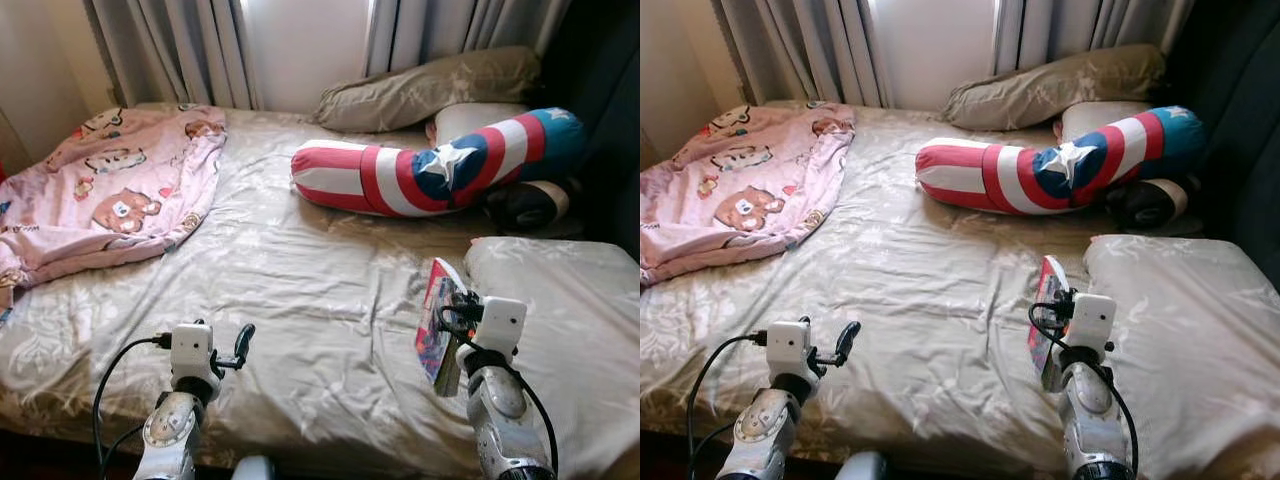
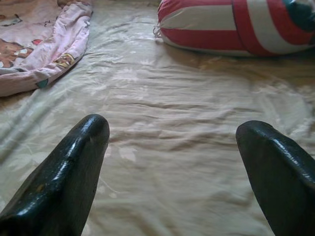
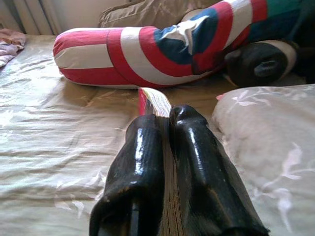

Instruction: Clean up the room

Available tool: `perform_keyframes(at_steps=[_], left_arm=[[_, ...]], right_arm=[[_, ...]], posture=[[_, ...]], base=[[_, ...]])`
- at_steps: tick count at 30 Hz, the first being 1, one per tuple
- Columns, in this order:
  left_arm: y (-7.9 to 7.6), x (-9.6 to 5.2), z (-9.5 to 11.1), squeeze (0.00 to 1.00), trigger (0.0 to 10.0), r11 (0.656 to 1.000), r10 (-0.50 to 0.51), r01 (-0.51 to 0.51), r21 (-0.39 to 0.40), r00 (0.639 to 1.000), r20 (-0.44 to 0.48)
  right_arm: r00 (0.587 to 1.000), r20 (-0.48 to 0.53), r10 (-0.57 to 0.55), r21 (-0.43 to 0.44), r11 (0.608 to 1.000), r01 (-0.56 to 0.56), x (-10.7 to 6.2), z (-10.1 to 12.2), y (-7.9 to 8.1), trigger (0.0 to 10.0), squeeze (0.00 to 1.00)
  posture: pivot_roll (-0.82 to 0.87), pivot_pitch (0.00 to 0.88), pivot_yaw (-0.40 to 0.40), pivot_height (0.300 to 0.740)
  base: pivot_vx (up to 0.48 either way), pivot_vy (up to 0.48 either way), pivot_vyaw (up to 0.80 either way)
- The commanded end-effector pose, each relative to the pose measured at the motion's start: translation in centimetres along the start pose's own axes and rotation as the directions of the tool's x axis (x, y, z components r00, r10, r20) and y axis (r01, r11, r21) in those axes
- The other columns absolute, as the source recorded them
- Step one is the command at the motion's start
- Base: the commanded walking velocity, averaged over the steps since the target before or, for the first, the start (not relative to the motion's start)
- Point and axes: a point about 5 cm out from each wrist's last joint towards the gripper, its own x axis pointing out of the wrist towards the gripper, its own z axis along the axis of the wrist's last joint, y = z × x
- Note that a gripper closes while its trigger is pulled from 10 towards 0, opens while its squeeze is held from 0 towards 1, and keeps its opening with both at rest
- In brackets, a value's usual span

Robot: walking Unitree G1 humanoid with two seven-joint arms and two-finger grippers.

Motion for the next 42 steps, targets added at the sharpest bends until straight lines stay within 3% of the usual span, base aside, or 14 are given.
perform_keyframes(at_steps=[1,11,17,20,24,26,29,32,38,39,40,41,42], left_arm=[[0.0,0.4,0.5,0.0,10.0,1.0,-0.003,0.003,-0.001,1.0,0.013],[0.0,0.5,0.6,0.0,10.0,1.0,-0.012,0.012,0.017,1.0,0.015],[-0.1,0.3,0.6,0.0,10.0,1.0,-0.019,0.019,0.022,1.0,0.016],[-0.1,0.0,0.6,0.0,10.0,0.999,-0.026,0.025,0.03,0.999,0.021],[0.1,-0.4,0.6,0.0,10.0,0.999,-0.029,0.028,0.044,0.999,0.023],[0.2,-0.5,0.5,0.0,10.0,0.998,-0.031,0.03,0.05,0.999,0.018],[0.4,-1.0,0.4,0.0,10.0,0.998,-0.031,0.03,0.053,0.999,0.019],[0.7,-1.8,0.4,0.0,10.0,0.996,-0.039,0.037,0.076,0.999,0.018],[1.1,-2.3,0.6,0.0,10.0,0.994,-0.047,0.045,0.099,0.999,0.022],[1.2,-2.5,0.7,0.0,10.0,0.993,-0.053,0.05,0.108,0.998,0.023],[1.3,-2.7,0.9,0.0,10.0,0.99,-0.065,0.062,0.124,0.998,0.023],[1.3,-2.8,1.0,0.0,10.0,0.99,-0.069,0.065,0.128,0.997,0.022],[1.4,-2.9,1.2,0.0,10.0,0.988,-0.074,0.07,0.134,0.997,0.023]], right_arm=[[1.0,0.022,0.022,0.014,1.0,-0.022,0.5,0.7,0.3,10.0,0.0],[0.994,-0.013,0.107,0.042,0.993,-0.106,1.1,0.6,1.7,10.0,0.0],[0.996,-0.038,0.085,0.105,0.991,-0.08,2.2,0.7,1.7,10.0,0.0],[0.995,-0.057,0.08,0.185,0.98,-0.069,3.1,1.0,1.9,10.0,0.0],[0.993,-0.091,0.076,0.17,0.984,-0.06,3.7,1.1,2.2,10.0,0.0],[0.993,-0.099,0.067,0.209,0.977,-0.045,4.1,1.2,2.4,10.0,0.0],[0.994,-0.1,0.054,0.31,0.95,-0.02,4.5,1.5,2.9,10.0,0.0],[0.994,-0.101,0.041,0.452,0.892,0.009,5.0,1.8,3.4,10.0,0.0],[0.994,-0.101,0.033,0.538,0.842,0.027,5.2,1.9,3.5,10.0,0.0],[0.994,-0.102,0.033,0.571,0.821,0.031,5.2,1.9,3.5,10.0,0.0],[0.996,-0.088,0.033,0.651,0.758,0.033,5.3,2.0,3.5,10.0,0.0],[0.996,-0.081,0.033,0.676,0.736,0.03,5.4,2.1,3.5,10.0,0.0],[0.997,-0.071,0.034,0.723,0.691,0.028,5.5,2.2,3.4,10.0,0.0]], posture=[[0.02,0.0,-0.011,0.657],[0.02,0.0,-0.011,0.657],[0.03,0.0,-0.009,0.657],[0.04,0.002,-0.008,0.657],[0.05,0.027,-0.004,0.657],[0.05,0.031,-0.003,0.657],[0.08,0.05,0.001,0.657],[0.11,0.067,0.008,0.657],[0.13,0.083,0.022,0.657],[0.13,0.087,0.027,0.657],[0.15,0.094,0.037,0.657],[0.15,0.094,0.037,0.657],[0.16,0.101,0.045,0.657]], base=[[0.247,0.0,0.0],[0.074,0.0,0.0],[0.0,0.0,0.0],[0.0,0.0,0.0],[0.0,0.0,0.0],[0.0,0.0,0.0],[0.0,0.0,0.0],[0.0,0.0,0.0],[0.0,0.0,0.0],[0.0,0.0,0.0],[0.0,0.0,0.0],[0.0,0.0,0.0],[0.0,0.0,0.0]])
